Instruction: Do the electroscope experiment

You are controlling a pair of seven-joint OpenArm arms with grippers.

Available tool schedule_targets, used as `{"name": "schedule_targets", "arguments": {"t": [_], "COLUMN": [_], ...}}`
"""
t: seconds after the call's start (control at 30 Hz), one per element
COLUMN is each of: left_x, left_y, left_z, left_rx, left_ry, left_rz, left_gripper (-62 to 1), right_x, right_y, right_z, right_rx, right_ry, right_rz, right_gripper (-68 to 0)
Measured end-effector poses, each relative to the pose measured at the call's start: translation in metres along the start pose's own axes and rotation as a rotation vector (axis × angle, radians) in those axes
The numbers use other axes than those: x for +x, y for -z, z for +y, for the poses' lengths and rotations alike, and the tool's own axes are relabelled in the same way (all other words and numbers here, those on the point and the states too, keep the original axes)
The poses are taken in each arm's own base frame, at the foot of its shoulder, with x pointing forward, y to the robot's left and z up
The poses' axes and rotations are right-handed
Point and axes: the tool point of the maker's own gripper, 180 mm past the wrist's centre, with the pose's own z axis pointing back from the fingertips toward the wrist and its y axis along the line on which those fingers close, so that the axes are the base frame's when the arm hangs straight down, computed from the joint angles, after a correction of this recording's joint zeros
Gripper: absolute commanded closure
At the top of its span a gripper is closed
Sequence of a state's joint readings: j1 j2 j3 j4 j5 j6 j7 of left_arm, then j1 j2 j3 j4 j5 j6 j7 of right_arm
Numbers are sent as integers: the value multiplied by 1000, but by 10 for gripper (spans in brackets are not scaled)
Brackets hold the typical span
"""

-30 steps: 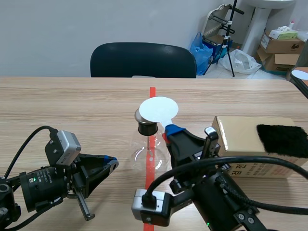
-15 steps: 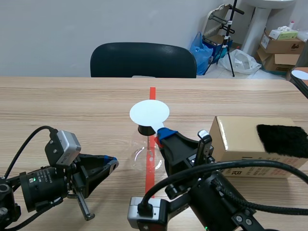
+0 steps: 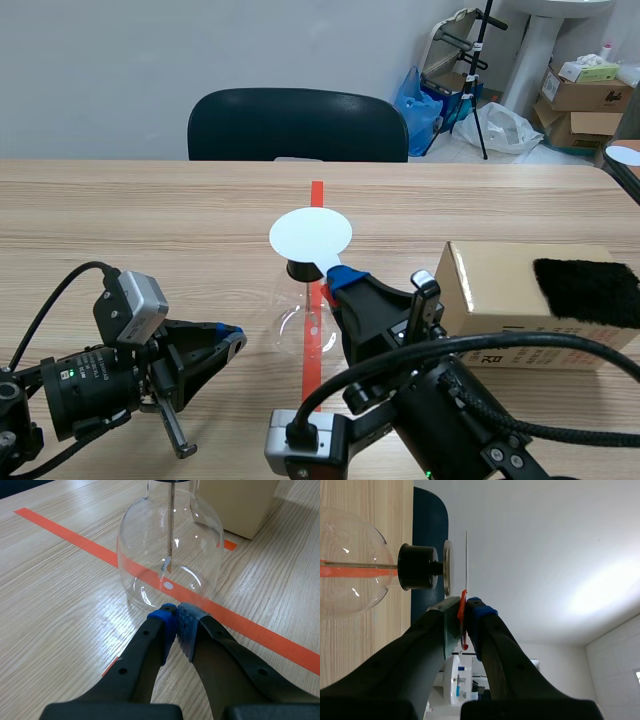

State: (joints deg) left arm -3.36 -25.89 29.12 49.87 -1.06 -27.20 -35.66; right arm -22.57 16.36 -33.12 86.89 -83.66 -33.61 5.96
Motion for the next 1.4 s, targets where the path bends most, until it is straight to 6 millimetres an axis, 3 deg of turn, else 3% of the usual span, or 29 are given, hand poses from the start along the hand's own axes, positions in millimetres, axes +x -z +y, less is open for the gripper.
{"name": "schedule_targets", "arguments": {"t": [0.17, 0.73, 1.03, 1.4], "left_x": [0, 0, 0, 0], "left_y": [0, 0, 0, 0], "left_z": [0, 0, 0, 0], "left_rx": [0, 0, 0, 0], "left_ry": [0, 0, 0, 0], "left_rz": [0, 0, 0, 0], "left_gripper": [-32, -32, -32, -32], "right_x": [-11, -79, -94, -96], "right_y": [0, -18, -27, -28], "right_z": [0, 0, 0, 0], "right_rx": [0, 0, 0, 0], "right_ry": [0, 0, 0, 0], "right_rz": [64, 456, 552, 562], "right_gripper": [-9, -9, -9, -9]}}
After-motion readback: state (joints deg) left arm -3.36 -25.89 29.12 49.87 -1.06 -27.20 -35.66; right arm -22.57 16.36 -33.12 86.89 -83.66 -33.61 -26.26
